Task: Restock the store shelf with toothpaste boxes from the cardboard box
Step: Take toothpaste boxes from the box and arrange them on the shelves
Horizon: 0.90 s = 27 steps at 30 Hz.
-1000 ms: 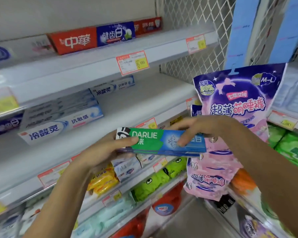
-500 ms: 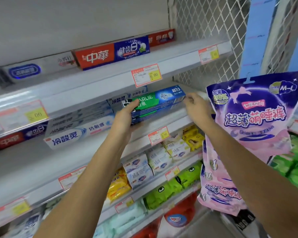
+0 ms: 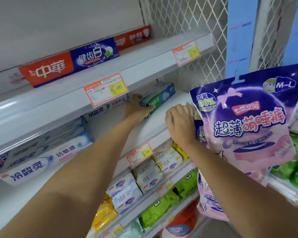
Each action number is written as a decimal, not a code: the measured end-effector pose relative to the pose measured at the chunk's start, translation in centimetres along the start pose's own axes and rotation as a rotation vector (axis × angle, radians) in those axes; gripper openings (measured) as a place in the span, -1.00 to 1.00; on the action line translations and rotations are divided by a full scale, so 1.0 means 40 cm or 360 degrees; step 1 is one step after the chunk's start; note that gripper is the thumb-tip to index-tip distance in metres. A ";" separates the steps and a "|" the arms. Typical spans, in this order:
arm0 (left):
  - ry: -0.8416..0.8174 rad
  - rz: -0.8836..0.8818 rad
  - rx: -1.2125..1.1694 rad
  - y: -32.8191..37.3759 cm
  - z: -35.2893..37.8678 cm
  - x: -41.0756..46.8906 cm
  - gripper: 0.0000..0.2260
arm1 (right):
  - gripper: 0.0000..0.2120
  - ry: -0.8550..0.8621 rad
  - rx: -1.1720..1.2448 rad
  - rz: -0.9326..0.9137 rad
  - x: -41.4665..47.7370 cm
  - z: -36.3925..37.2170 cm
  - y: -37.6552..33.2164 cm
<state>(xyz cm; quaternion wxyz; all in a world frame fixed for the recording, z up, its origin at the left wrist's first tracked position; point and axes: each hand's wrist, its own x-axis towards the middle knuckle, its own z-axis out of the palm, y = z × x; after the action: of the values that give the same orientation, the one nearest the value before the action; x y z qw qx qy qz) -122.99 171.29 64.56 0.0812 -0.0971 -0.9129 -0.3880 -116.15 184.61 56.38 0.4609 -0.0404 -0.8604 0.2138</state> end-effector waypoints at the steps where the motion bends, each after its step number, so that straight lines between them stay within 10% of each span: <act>1: -0.0008 0.0038 0.0131 -0.010 0.008 0.016 -0.46 | -0.68 0.0024 0.0014 -0.0012 -0.001 0.003 0.003; 27: 0.0264 0.0199 0.1086 -0.047 0.125 0.268 -0.58 | -0.66 0.0103 0.0130 -0.0008 -0.008 0.015 0.011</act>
<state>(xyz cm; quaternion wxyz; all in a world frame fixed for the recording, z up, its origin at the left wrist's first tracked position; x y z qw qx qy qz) -134.18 174.88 62.22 0.2063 -0.0881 -0.9726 -0.0615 -116.50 184.73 55.66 0.4902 -0.0263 -0.8357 0.2463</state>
